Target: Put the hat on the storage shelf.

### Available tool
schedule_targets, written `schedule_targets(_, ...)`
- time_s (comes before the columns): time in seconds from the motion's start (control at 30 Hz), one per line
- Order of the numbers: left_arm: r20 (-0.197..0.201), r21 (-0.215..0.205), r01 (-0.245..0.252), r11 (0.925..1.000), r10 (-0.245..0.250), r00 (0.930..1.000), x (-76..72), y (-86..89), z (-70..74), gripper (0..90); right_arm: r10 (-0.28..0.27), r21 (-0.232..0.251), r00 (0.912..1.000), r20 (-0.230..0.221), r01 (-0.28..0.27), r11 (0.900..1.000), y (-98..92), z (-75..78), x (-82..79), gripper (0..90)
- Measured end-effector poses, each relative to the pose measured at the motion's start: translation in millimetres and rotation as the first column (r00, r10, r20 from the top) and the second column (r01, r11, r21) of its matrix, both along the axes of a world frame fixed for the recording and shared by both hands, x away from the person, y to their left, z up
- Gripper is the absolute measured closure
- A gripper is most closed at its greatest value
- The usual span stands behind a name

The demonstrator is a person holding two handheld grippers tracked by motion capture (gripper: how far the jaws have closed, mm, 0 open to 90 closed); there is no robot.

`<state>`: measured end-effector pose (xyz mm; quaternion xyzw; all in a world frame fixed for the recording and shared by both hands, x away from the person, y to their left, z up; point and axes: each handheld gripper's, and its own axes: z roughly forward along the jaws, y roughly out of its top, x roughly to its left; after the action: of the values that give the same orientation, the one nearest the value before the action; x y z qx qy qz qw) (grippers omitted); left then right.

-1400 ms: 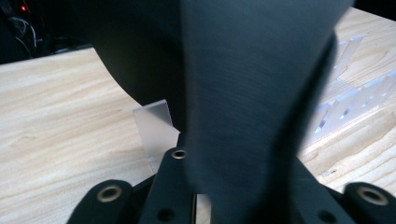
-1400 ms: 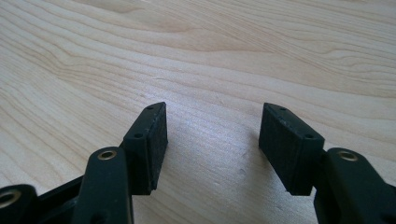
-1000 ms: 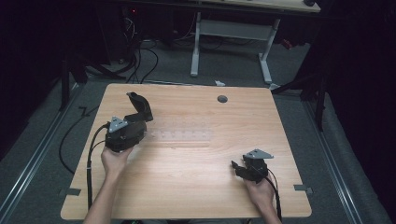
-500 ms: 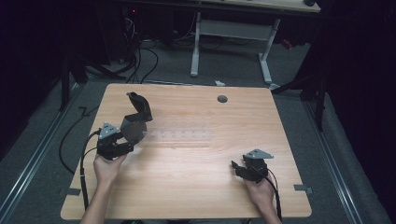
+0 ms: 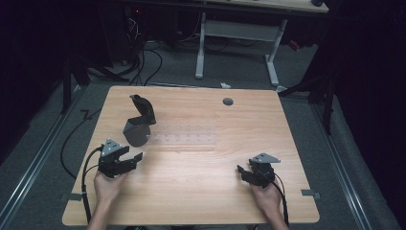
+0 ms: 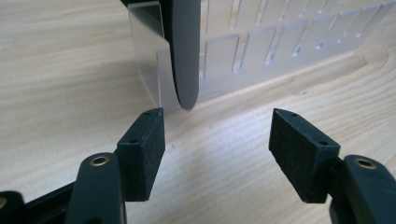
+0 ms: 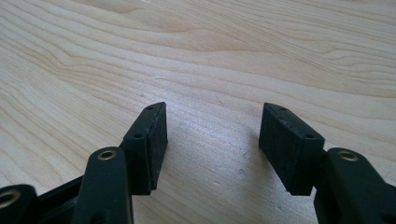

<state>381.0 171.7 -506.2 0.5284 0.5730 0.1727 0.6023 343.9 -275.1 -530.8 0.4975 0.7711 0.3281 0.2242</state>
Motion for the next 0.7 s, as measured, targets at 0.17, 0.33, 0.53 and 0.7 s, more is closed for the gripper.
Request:
schedule_targets(0.17, -0.025, 0.020, 0.004, 0.9998, -0.003, 0.9997, -6.8, -2.7, -11.4, 36.1, 0.000, 0.000, 1.0000, 0.000, 0.000, 1.000, 0.0, 0.0, 0.0, 42.1)
schedule_targets(0.33, -0.040, 0.039, 0.006, 0.9992, -0.004, 0.9992, -11.7, -6.9, -21.7, 36.0, 0.000, 0.000, 1.0000, 0.000, 0.000, 1.000, 0.0, 0.0, 0.0, 42.1)
schedule_targets(0.53, -0.043, 0.045, 0.011, 0.9989, -0.009, 0.9990, -16.1, -10.1, -24.6, 35.6, 0.000, 0.000, 1.0000, 0.000, 0.000, 1.000, 0.0, 0.0, 0.0, 42.1)
schedule_targets(0.7, -0.045, 0.055, 0.011, 0.9984, -0.008, 0.9989, -19.1, -12.8, -29.0, 35.5, 0.000, 0.000, 1.0000, 0.000, 0.000, 1.000, 0.0, 0.0, 0.0, 42.1)
